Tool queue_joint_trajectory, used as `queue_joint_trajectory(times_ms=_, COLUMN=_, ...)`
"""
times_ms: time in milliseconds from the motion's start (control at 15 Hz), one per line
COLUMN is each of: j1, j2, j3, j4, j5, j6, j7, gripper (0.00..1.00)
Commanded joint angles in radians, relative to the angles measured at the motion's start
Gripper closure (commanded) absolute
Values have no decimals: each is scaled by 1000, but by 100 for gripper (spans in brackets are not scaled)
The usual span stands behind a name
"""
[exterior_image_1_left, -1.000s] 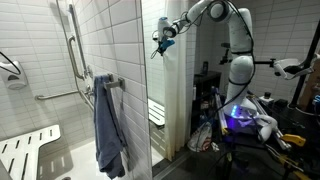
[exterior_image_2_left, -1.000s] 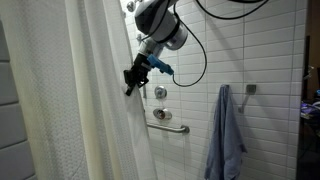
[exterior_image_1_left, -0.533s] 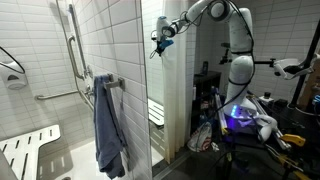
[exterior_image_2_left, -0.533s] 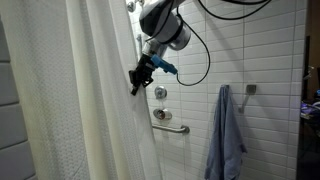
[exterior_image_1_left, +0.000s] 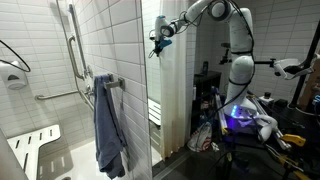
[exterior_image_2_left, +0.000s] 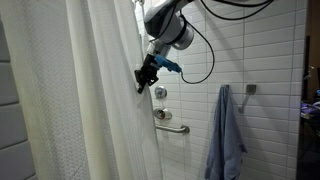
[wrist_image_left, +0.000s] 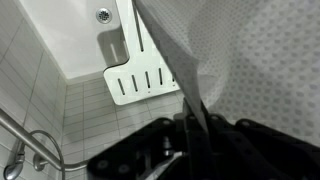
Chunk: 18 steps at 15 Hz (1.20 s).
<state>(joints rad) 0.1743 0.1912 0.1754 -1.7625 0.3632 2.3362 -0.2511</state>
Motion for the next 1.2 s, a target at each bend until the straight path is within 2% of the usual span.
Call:
queue_joint_trajectory(times_ms=0, j1=-23, j2=-8, j3=-4, j4=-10, j5=-30, j6=1, j7=47, gripper=100)
queue_joint_trajectory(times_ms=333, j1=-52, j2=-11, j3=-16, j4=-9, j5=-17, j6=10, j7=66, gripper=100)
queue_joint_trajectory(times_ms=733, j1=-54, j2=-12, j3=-22, j4=-17, j5=-36, j6=27, j7=119, gripper=100)
queue_joint_trajectory(times_ms=1133, j1=-60, j2=-1, j3=-14, j4=2, j5=-9, j6=15, j7=92, gripper=99)
